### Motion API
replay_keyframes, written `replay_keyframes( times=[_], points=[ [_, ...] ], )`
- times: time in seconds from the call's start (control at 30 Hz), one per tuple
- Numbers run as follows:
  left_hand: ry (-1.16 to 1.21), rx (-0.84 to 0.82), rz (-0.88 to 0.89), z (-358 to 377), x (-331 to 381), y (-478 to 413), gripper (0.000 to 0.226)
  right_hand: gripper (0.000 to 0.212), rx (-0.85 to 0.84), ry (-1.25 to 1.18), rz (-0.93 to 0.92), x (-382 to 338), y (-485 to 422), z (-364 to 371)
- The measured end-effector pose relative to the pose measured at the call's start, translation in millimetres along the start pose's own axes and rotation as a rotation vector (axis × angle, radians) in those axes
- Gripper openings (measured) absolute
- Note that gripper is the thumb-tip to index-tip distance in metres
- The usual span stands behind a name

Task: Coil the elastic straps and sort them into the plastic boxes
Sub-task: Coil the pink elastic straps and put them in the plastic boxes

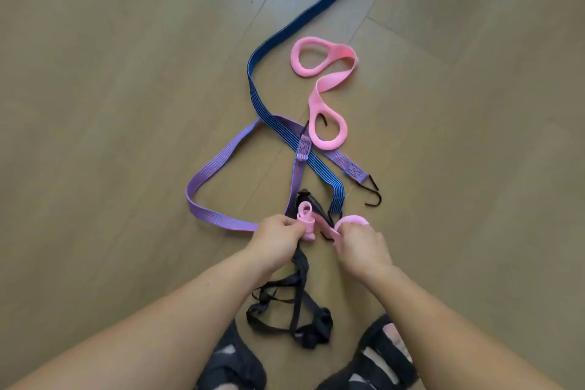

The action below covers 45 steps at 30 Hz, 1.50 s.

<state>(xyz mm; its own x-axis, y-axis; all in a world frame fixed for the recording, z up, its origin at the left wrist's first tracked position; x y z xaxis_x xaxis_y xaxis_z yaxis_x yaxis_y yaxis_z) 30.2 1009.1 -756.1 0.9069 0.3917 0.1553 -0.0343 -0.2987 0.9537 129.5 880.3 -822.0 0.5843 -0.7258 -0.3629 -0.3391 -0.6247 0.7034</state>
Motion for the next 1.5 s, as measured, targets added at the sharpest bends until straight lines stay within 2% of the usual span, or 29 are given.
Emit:
replay_keyframes(
  times=[0.03, 0.1, 0.17, 0.27, 0.37, 0.43, 0.5, 0.6, 0.67, 0.73, 0.83, 0.93, 1.0, 1.13, 1.27, 1.37, 1.43, 1.5],
  points=[
    [0.007, -0.021, -0.018, 3.4, -1.1, -2.6, 0.038, 0.022, 0.027, -0.006, 0.007, -1.0, -0.2, -3.7],
    [0.041, -0.070, -0.064, 8.7, 3.3, 0.6, 0.027, 0.024, 0.115, -0.071, -0.019, -7.1, 5.9, -21.2],
    [0.148, -0.139, -0.128, 11.9, 13.3, 11.1, 0.022, 0.013, 0.172, -0.299, -0.097, -19.5, 23.7, -46.7],
    [0.427, -0.281, -0.196, 10.1, 39.7, 31.4, 0.024, 0.003, 0.071, -0.663, -0.287, -44.2, 56.6, -81.4],
    [0.726, -0.337, -0.155, -1.6, 69.9, 46.7, 0.013, 0.007, 0.038, -0.768, -0.395, -53.4, 72.5, -100.1],
    [0.762, -0.256, -0.056, -13.6, 86.5, 48.6, 0.009, 0.017, 0.101, -0.823, -0.357, -45.2, 67.8, -107.4],
    [0.690, -0.158, 0.063, -26.5, 99.2, 49.3, 0.014, 0.028, 0.212, -0.792, -0.241, -30.5, 47.5, -111.3],
    [0.636, -0.119, 0.169, -40.5, 109.6, 42.9, 0.018, 0.015, 0.368, -0.577, -0.059, -10.2, -8.1, -118.1],
    [0.590, -0.088, 0.216, -47.8, 111.0, 31.7, 0.016, 0.031, 0.364, -0.430, -0.021, -11.2, -50.1, -124.0],
    [0.544, -0.043, 0.243, -55.0, 108.5, 17.5, 0.018, 0.038, 0.375, -0.381, -0.030, -20.5, -89.5, -129.7],
    [0.526, 0.002, 0.249, -65.9, 101.5, -0.6, 0.017, 0.036, 0.410, -0.397, -0.028, -36.5, -136.3, -132.2],
    [0.540, 0.010, 0.240, -77.3, 95.8, -12.9, 0.017, 0.038, 0.368, -0.330, 0.040, -44.0, -164.4, -123.0],
    [0.567, 0.012, 0.233, -84.4, 93.4, -15.4, 0.021, 0.029, 0.357, -0.279, 0.093, -46.9, -166.8, -116.6],
    [0.591, 0.019, 0.248, -94.7, 91.3, 9.3, 0.025, 0.010, 0.393, -0.593, -0.014, -55.4, -130.9, -120.1],
    [0.578, -0.075, 0.212, -97.2, 99.0, 73.4, 0.012, 0.022, 0.548, -0.854, -0.015, -73.9, -47.0, -173.2],
    [0.520, -0.130, 0.241, -103.3, 122.6, 143.2, 0.013, 0.013, 0.615, -1.061, -0.015, -102.0, 31.3, -233.4],
    [0.452, -0.177, 0.272, -107.3, 143.6, 199.0, 0.013, 0.024, 0.634, -1.231, -0.045, -121.9, 89.2, -274.4],
    [0.367, -0.250, 0.306, -106.1, 162.8, 258.2, 0.010, 0.035, 0.597, -1.275, -0.103, -141.1, 147.0, -310.8]
  ],
)
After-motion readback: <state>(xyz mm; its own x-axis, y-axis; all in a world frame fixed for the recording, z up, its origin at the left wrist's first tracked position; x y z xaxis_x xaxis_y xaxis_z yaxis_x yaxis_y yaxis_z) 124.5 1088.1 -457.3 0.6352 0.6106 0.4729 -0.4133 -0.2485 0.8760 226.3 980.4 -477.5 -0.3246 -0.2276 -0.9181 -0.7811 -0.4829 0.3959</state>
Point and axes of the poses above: each hand's wrist, its own y-axis away from the middle knuckle, its own z-axis out of the palm, x = y × z, the point moved 3 cm from there along -y, towards the middle knuckle, and after that the axes turned 8 degrees about -z, right-handed, at the moved point
